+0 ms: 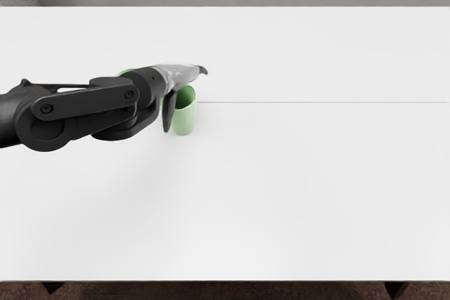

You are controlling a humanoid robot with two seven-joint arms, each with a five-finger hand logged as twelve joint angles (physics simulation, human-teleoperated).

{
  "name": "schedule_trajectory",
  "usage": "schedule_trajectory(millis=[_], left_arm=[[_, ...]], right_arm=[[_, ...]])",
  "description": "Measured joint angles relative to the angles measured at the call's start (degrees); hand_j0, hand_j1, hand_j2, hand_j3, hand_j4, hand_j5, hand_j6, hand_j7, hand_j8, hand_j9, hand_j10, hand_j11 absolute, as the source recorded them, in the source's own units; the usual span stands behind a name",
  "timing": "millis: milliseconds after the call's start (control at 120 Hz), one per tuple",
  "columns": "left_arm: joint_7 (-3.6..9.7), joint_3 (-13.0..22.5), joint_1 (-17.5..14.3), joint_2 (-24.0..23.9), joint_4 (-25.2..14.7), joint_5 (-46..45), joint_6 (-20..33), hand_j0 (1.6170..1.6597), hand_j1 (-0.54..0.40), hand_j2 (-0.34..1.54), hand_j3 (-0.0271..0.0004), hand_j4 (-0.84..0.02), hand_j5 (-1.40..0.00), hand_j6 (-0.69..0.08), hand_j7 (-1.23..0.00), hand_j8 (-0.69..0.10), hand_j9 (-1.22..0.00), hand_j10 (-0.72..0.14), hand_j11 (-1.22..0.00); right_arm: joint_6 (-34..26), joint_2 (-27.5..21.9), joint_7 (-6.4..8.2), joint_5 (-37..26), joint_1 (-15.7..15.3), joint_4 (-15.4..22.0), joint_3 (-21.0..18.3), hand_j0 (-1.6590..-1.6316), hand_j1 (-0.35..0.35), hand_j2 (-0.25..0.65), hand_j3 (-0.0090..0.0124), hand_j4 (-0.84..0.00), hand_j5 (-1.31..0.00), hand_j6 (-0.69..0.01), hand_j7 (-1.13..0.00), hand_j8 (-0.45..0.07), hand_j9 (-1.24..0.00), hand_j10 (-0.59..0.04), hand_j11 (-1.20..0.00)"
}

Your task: Pick up cup and place in cup with left hand

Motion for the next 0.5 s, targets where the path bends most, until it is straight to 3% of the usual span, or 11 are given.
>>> schedule_trajectory(millis=[225, 500], left_arm=[[0.0, 0.1, 0.2, 0.0, 0.4, -0.1, 0.0, 1.6581, 0.064, 0.06, 0.0, -0.233, -0.3, -0.234, -0.3, -0.234, -0.3, -0.232, -0.3], [0.02, 0.1, 0.1, 0.0, 0.5, -0.2, -0.5, 1.6582, -0.063, 0.08, 0.0, -0.336, -0.43, -0.338, -0.43, -0.34, -0.43, -0.34, -0.42]], right_arm=[[0.0, 0.0, 0.0, 0.0, 0.0, 0.0, 0.0, -1.6581, -0.316, -0.006, 0.0, -0.028, -0.04, -0.028, -0.04, -0.028, -0.04, -0.028, -0.04], [0.0, 0.0, 0.0, 0.0, 0.0, 0.0, 0.0, -1.6581, -0.316, -0.006, 0.0, -0.028, -0.04, -0.028, -0.04, -0.028, -0.04, -0.028, -0.04]])
